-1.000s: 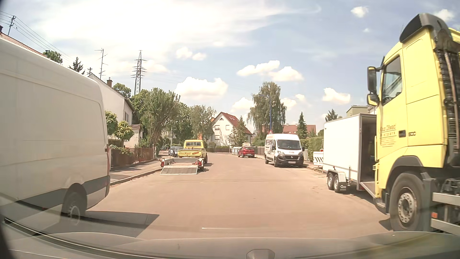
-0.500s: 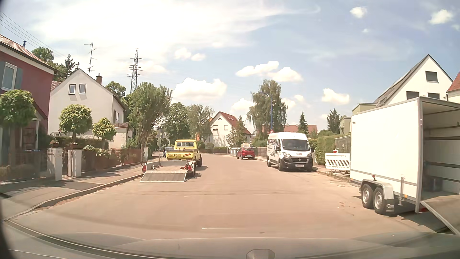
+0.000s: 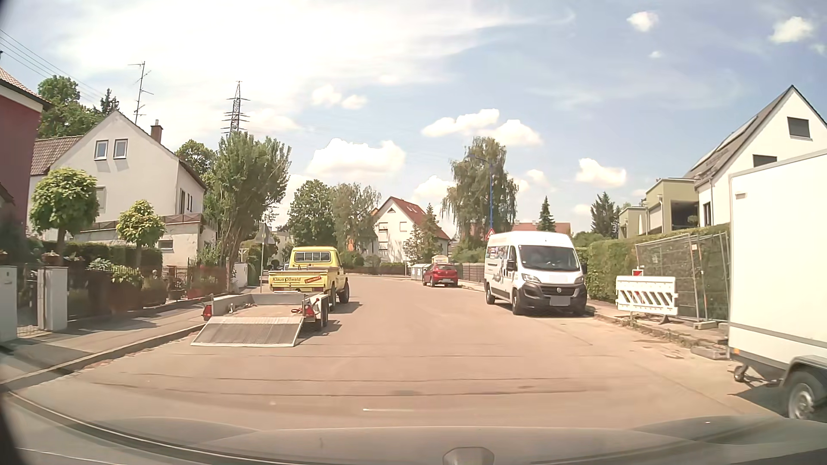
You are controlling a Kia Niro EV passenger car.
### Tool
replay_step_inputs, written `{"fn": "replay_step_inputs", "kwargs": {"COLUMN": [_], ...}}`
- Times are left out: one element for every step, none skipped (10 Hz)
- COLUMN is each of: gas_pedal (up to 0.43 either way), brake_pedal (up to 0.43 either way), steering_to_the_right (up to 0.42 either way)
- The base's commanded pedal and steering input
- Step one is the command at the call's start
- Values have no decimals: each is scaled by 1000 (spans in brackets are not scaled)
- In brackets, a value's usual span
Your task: Follow the waypoints while adhering to traffic rules and regulations
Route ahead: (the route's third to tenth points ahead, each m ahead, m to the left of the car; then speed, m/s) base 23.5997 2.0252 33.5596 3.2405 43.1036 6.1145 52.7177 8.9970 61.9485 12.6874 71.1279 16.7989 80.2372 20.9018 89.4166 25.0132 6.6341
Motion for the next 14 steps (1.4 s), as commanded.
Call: {"fn": "replay_step_inputs", "kwargs": {"gas_pedal": [189,189,177,169,157,157,150,130,130,130,130,130,118,110], "brake_pedal": [0,0,0,0,0,0,0,0,0,0,0,0,0,0], "steering_to_the_right": [1,-2,-4,-4,-7,-9,-9,-11,-13,-12,-14,-16,-14,-12]}}
